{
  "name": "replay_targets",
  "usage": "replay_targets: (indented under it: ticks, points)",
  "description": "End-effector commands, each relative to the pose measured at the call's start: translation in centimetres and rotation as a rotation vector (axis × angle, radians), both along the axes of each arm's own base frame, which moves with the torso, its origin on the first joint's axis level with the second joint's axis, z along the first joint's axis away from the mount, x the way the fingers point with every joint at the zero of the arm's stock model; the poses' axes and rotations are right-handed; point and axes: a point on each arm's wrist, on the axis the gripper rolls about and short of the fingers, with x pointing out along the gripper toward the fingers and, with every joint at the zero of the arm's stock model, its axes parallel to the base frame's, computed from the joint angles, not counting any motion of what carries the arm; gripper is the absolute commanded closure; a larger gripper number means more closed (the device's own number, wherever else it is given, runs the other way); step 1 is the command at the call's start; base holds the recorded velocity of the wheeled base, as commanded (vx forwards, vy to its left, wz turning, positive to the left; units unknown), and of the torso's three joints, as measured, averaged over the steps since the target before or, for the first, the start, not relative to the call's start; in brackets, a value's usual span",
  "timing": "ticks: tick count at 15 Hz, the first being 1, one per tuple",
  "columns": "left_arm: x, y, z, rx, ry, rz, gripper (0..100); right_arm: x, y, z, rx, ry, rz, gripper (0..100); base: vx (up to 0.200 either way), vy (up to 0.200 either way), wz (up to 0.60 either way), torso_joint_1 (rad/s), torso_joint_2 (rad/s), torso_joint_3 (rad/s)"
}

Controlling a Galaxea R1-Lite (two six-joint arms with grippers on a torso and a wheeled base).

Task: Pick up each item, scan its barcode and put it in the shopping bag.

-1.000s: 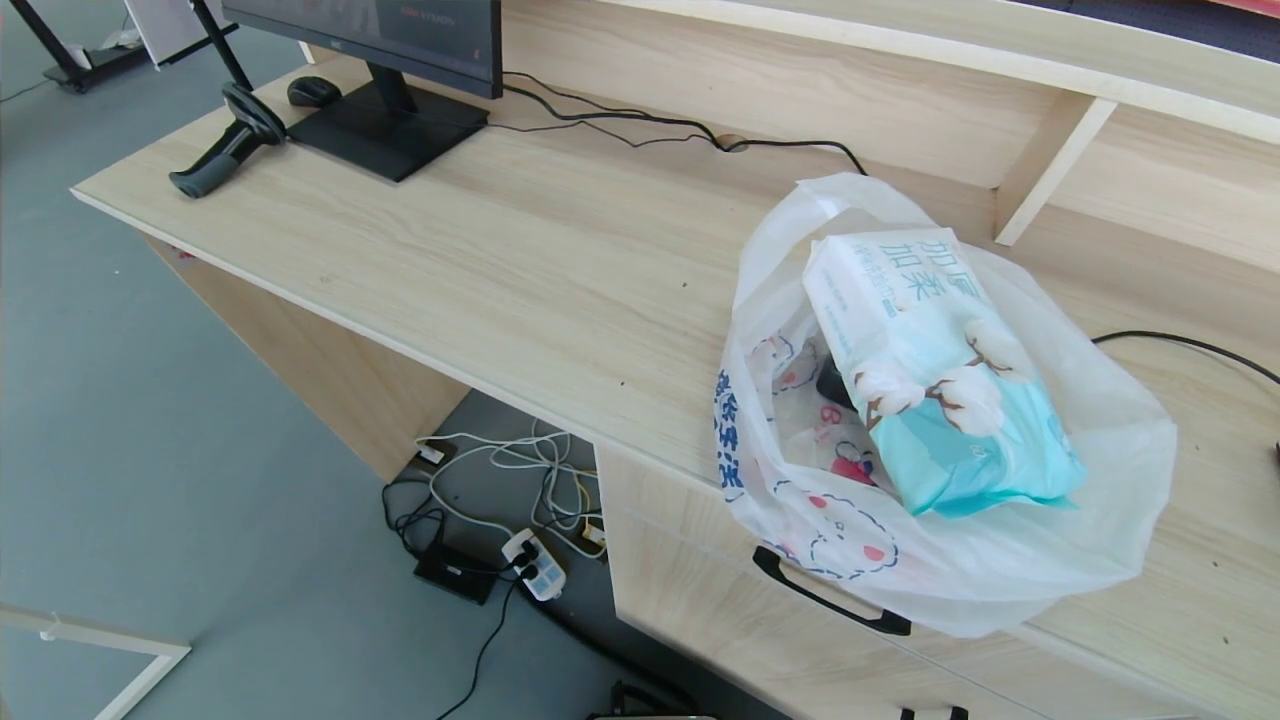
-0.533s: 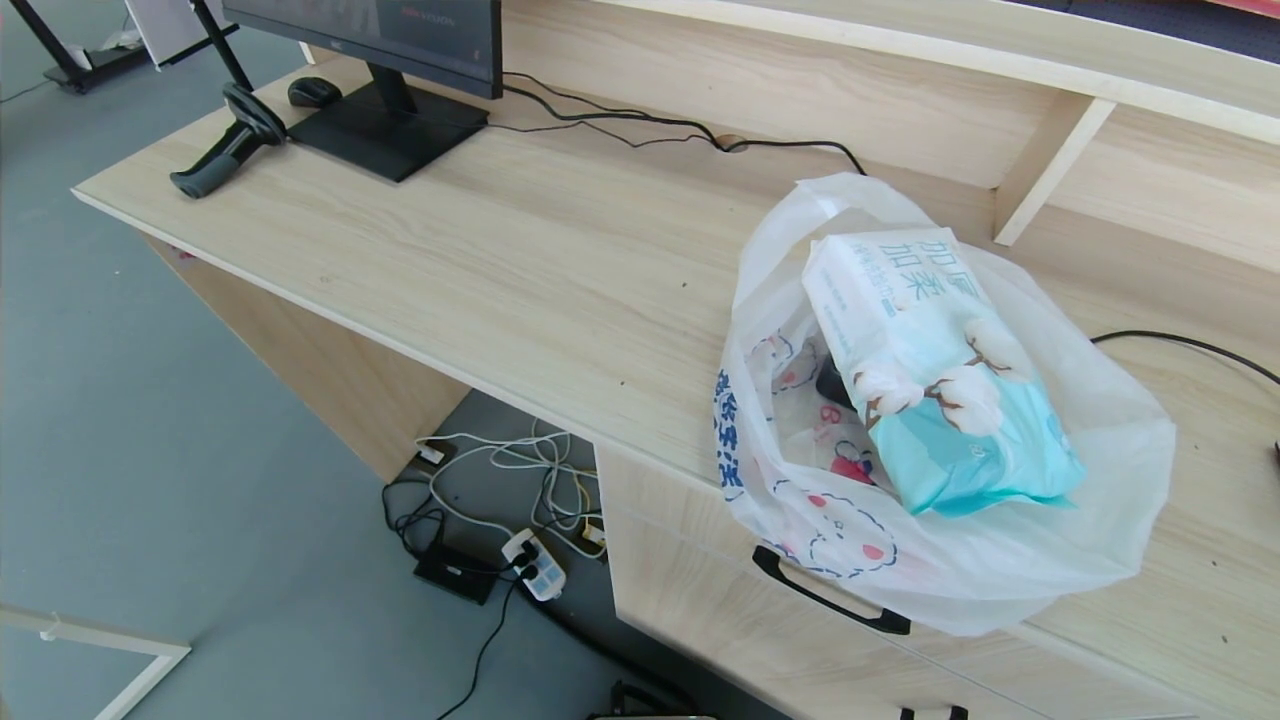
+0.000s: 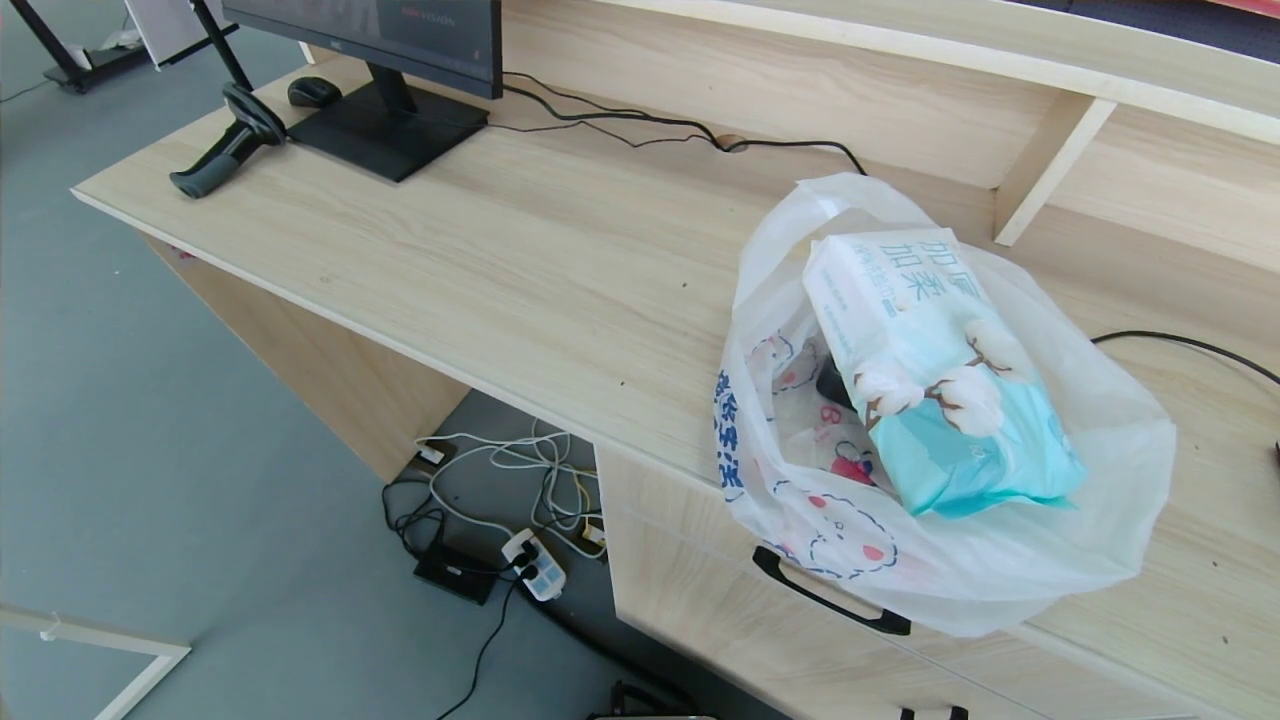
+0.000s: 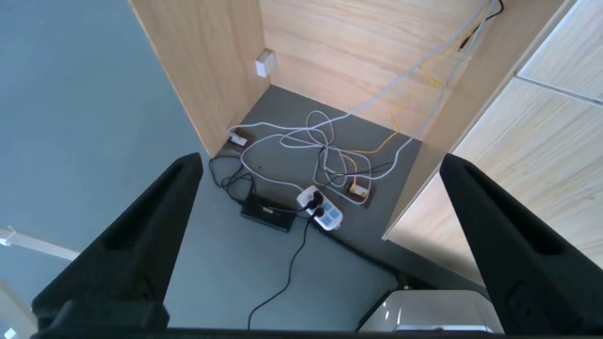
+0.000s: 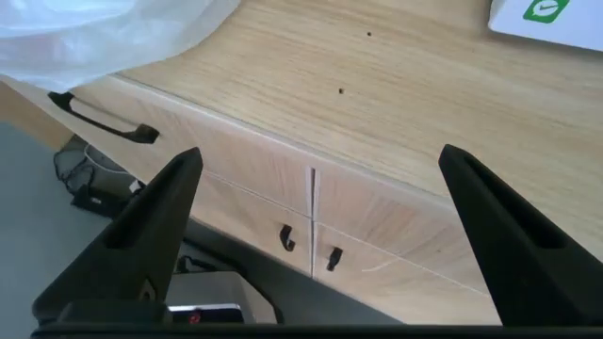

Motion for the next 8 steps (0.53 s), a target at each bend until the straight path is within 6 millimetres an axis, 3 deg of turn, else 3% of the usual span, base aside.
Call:
replay_targets:
  ticks: [1,8]
  points:
    - [0.0,0.0,0.01,0.0,-0.001,0.0,0,0.01,0.0,-0.02,-0.001,0.002,0.0,0,0.0,0.0,0.0,0.0,0.0,0.0]
    - [0.0,0.0,0.01,0.001,-0.001,0.0,0,0.03,-0.01,-0.02,-0.016,0.004,-0.003,0,0.0,0.0,0.0,0.0,0.0,0.0]
